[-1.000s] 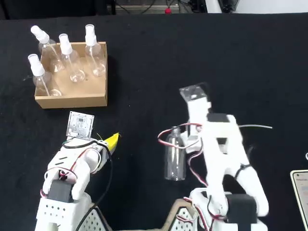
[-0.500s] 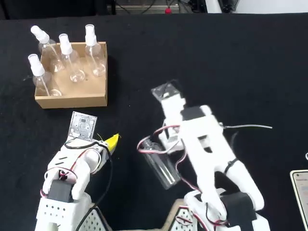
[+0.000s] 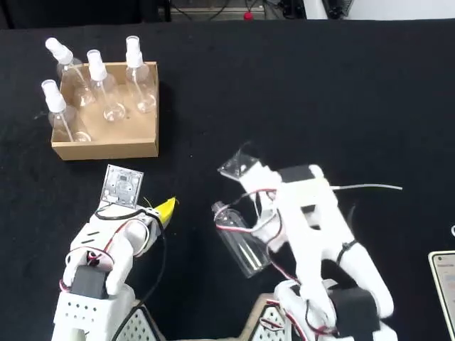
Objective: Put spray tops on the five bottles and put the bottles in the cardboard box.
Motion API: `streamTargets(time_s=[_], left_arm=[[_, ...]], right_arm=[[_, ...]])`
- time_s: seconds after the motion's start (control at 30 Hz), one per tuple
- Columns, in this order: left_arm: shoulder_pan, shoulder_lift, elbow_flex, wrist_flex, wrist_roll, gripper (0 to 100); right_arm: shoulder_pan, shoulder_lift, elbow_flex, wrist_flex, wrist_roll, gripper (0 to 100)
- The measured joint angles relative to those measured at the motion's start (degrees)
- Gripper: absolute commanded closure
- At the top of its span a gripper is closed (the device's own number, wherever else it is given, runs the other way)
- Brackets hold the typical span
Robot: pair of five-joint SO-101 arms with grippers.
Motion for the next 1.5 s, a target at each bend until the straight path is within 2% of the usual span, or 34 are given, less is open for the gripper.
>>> streamTargets(time_s=[0.17,0.27,0.53,0.63,0.9,1.07,1.2,1.5], left_arm=[[0.0,0.0,0.0,0.0,0.0,73],[0.0,0.0,0.0,0.5,0.0,73],[0.0,-0.1,-1.6,4.7,0.0,73],[0.0,-0.1,-1.6,4.7,-0.2,73],[-5.9,-0.1,-7.7,9.6,-0.4,72],[-6.9,-0.1,-8.4,10.1,-0.5,72],[-6.9,0.0,-8.4,10.5,-2.4,72],[-1.8,-0.1,-12.2,14.6,-6.3,72]], right_arm=[[-0.6,-4.3,0.6,1.1,0.5,92.0],[-4.8,-4.3,0.6,1.1,-0.3,92.0],[-23.0,-4.2,0.6,0.5,-12.6,92.0],[-27.1,-4.2,-1.2,-2.5,-18.5,92.0],[-28.5,-4.2,-6.2,-9.3,-27.9,92.0],[-28.3,-4.2,-11.1,-5.7,-29.0,92.0],[-22.2,-4.2,-16.2,1.7,-29.0,92.0],[6.6,-9.9,-16.1,4.2,-27.8,92.0]])
